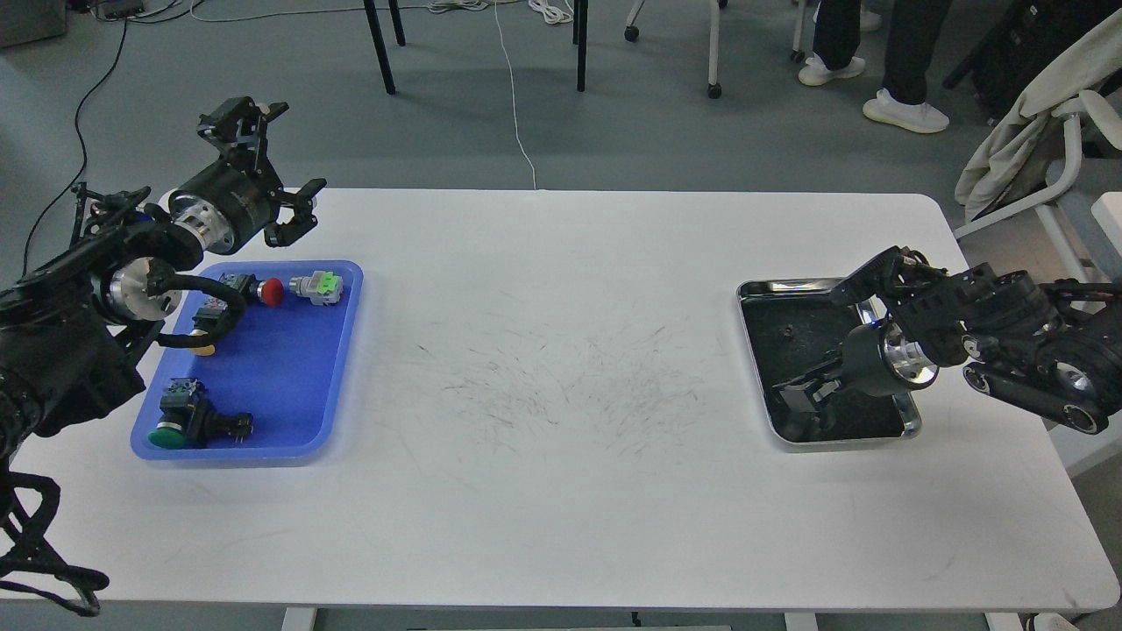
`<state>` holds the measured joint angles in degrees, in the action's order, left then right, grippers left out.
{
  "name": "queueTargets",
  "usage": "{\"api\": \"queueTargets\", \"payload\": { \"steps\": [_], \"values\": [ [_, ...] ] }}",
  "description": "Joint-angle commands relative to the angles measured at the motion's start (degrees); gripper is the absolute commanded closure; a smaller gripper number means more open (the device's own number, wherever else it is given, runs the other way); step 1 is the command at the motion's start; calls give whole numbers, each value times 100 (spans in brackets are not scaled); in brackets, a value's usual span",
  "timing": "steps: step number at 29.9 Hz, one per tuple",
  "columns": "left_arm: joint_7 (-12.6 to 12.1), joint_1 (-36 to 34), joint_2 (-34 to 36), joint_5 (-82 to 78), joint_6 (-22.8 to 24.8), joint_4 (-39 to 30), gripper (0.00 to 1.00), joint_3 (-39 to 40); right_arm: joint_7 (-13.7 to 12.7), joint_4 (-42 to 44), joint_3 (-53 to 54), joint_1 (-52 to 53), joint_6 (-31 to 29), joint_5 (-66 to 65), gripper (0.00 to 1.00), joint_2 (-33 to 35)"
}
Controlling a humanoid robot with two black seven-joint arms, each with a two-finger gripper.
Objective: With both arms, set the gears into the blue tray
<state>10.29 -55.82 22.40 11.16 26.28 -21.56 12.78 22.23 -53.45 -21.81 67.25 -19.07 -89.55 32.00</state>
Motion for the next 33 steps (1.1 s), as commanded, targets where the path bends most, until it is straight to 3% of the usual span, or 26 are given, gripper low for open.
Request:
{"api": "queueTargets", "payload": {
  "steps": [1,7,22,33],
  "values": [
    [0,1,-7,0,0,-6,1,5,1,1,-69,-10,-1,-1,51,-1],
    [0,1,-7,0,0,-6,1,5,1,18,-78,-10,-1,-1,62,-1],
    [0,1,19,0,0,-6,1,93,1,300,-78,7,-1,8,57,-203],
    [0,9,72,-9,0,-6,1,110,53,282,-87,-2,-1,-1,61,-203]
  ]
}}
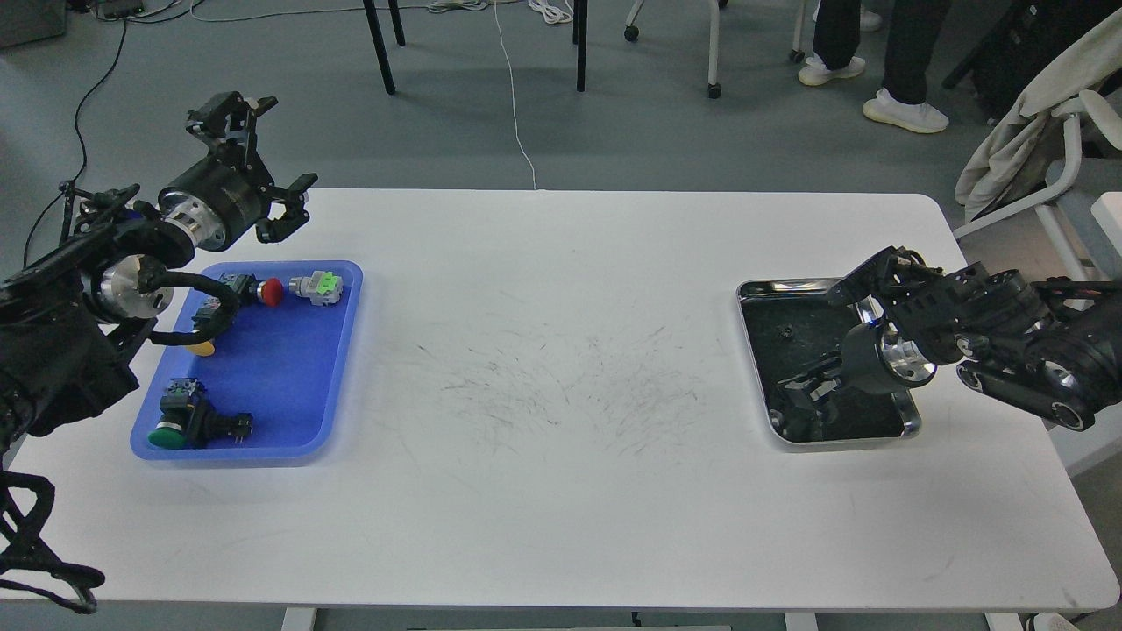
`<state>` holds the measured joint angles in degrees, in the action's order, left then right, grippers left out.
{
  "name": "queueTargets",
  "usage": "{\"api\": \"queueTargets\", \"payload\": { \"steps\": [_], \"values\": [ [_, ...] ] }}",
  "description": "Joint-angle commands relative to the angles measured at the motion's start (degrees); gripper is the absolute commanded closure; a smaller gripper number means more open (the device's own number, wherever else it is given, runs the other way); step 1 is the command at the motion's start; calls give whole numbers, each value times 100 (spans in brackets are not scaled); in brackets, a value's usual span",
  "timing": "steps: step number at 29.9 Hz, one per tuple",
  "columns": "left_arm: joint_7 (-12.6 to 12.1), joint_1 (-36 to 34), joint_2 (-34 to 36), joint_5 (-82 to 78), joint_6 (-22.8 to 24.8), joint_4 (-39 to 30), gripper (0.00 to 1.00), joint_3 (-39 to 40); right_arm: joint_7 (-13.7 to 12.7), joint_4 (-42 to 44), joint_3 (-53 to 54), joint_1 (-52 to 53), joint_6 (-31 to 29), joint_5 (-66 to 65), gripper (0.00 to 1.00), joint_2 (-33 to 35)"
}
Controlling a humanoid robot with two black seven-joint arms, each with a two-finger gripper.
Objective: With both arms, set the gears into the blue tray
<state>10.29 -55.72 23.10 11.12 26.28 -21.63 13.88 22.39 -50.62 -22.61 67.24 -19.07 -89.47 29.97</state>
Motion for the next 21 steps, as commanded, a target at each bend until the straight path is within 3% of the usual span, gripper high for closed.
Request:
{"api": "queueTargets", "payload": {
  "steps": [1,16,21],
  "values": [
    [0,0,1,-5,0,1,1,0,63,-1,-7,8,-9,-9,64,0],
    [88,9,1,4,0,1,1,0,107,34,-7,0,0,-97,97,-9],
    [88,35,1,4,0,1,1,0,108,43,-7,0,-9,-97,99,-44]
  ]
}}
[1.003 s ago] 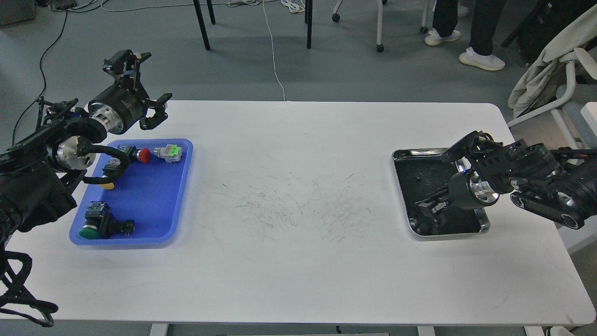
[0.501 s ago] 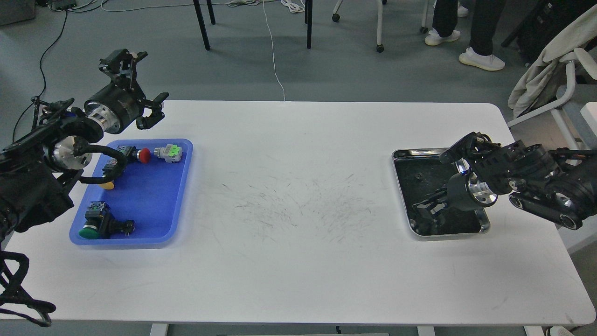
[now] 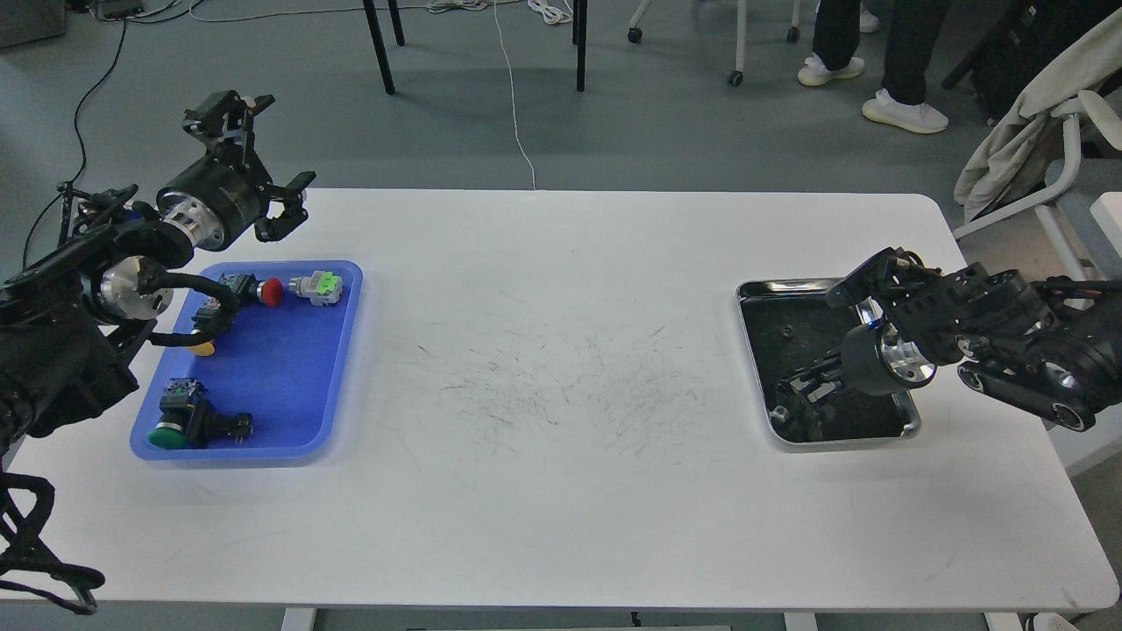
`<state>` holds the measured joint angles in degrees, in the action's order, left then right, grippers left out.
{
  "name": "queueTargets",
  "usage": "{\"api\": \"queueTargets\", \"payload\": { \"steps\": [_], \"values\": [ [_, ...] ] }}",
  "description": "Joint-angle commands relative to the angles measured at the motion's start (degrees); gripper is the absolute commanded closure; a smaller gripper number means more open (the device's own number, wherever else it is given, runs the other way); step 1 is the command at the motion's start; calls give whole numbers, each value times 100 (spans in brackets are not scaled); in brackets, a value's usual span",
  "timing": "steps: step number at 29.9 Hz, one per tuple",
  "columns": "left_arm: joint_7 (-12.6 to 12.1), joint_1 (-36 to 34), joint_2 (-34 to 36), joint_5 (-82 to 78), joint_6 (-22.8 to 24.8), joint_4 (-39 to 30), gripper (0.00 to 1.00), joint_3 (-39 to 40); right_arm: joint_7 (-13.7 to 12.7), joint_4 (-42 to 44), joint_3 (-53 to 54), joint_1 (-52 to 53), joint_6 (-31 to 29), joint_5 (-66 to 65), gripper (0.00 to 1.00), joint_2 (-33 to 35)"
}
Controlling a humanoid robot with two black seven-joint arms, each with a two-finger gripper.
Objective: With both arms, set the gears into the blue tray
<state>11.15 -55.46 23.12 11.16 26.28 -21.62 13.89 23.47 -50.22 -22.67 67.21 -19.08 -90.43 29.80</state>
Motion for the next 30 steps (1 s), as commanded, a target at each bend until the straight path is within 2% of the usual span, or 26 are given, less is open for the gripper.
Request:
{"api": "queueTargets", "payload": {
  "steps": [1,8,10,13,14,17,20,30],
  "values": [
    [1,8,0,0,0,0,1,0,0,3,0,11,1,-1,99,-26],
    [1,8,8,0,-9,0,1,0,0,3,8,99,-8,8,98,-35],
    [1,0,8,0,-9,0,1,0,0,3,8,99,-8,17,88,-35],
    [1,0,8,0,-9,0,1,8,-9,12,8,90,-8,26,63,-26],
    [1,0,8,0,-9,0,1,0,-9,3,17,90,-8,34,58,-18],
    [1,0,8,-9,-9,0,1,0,-9,3,17,99,-8,43,56,-26],
    [1,0,8,-9,-9,0,1,0,-9,3,79,108,-8,78,45,-26],
    [1,8,0,0,-9,8,1,0,-18,143,96,99,10,87,44,-79]
  ]
}}
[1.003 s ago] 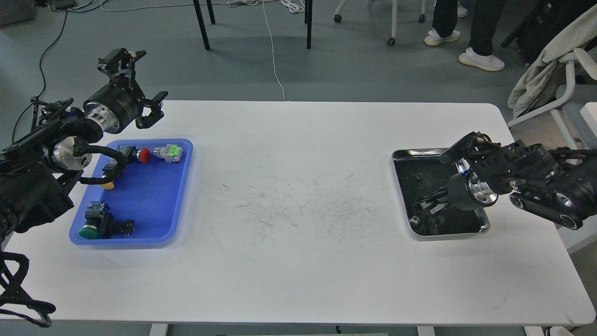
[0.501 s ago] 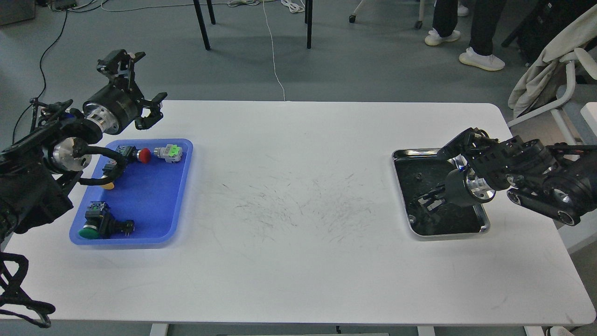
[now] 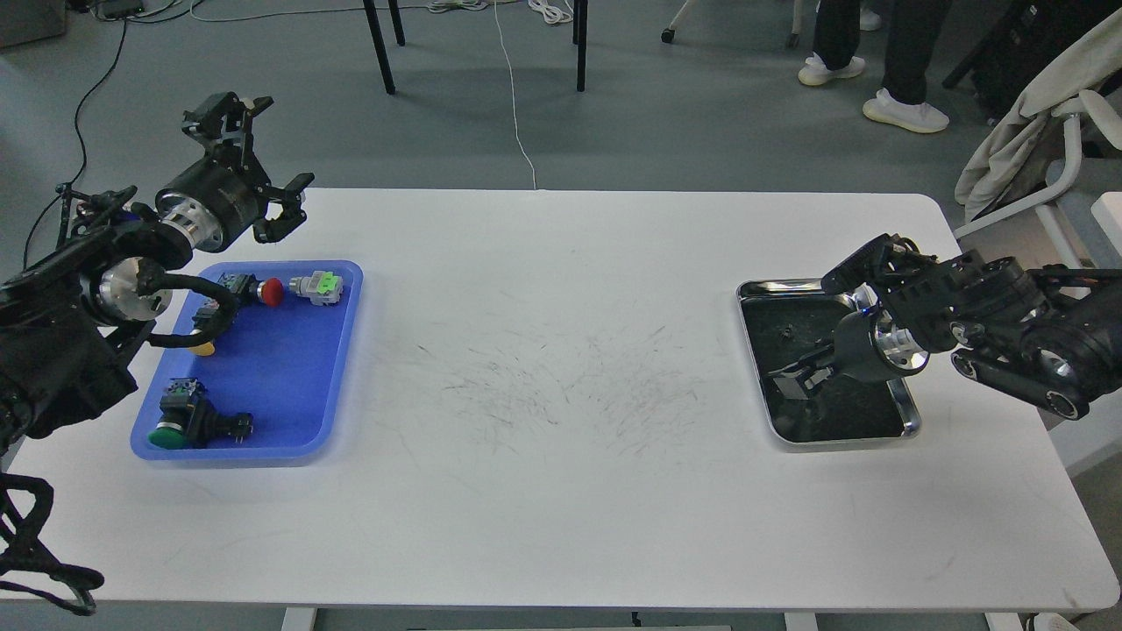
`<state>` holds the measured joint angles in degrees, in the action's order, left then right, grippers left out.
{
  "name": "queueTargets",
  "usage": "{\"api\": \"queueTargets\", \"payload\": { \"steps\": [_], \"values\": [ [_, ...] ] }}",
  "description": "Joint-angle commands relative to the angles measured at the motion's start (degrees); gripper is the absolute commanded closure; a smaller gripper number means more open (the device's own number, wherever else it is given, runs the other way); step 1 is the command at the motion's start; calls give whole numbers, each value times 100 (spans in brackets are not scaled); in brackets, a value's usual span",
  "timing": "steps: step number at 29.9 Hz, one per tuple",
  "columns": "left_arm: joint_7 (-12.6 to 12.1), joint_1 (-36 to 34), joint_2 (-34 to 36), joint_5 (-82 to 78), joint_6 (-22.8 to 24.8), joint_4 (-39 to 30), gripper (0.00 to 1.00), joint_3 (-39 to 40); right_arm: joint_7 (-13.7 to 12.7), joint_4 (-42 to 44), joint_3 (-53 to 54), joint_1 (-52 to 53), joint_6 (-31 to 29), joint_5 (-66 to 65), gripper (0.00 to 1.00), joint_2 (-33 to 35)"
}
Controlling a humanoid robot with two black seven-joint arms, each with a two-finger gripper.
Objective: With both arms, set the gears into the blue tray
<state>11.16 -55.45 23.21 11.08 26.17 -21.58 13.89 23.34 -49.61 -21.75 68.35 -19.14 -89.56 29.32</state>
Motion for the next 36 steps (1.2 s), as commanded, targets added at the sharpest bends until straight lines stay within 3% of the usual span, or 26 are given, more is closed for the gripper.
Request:
{"api": "queueTargets", "payload": {
  "steps": [1,13,18,23,29,36],
  "values": [
    [0,8,-9,8,2,4,1,0,-5,109,4,-32,15,0,44,-66],
    [44,17,0,-1,2,4,1,8,4,355,4,-94,68,0,47,-321],
    [44,26,9,-1,2,4,1,8,21,320,-58,-103,50,0,57,-348],
    [35,26,0,-18,11,92,1,8,206,285,-93,-50,15,-35,67,-348],
    [35,26,-9,-18,11,92,1,8,338,294,-242,-15,6,-79,88,-348],
    [35,17,0,-27,11,92,1,8,338,294,-269,-6,6,-79,96,-348]
  ]
}}
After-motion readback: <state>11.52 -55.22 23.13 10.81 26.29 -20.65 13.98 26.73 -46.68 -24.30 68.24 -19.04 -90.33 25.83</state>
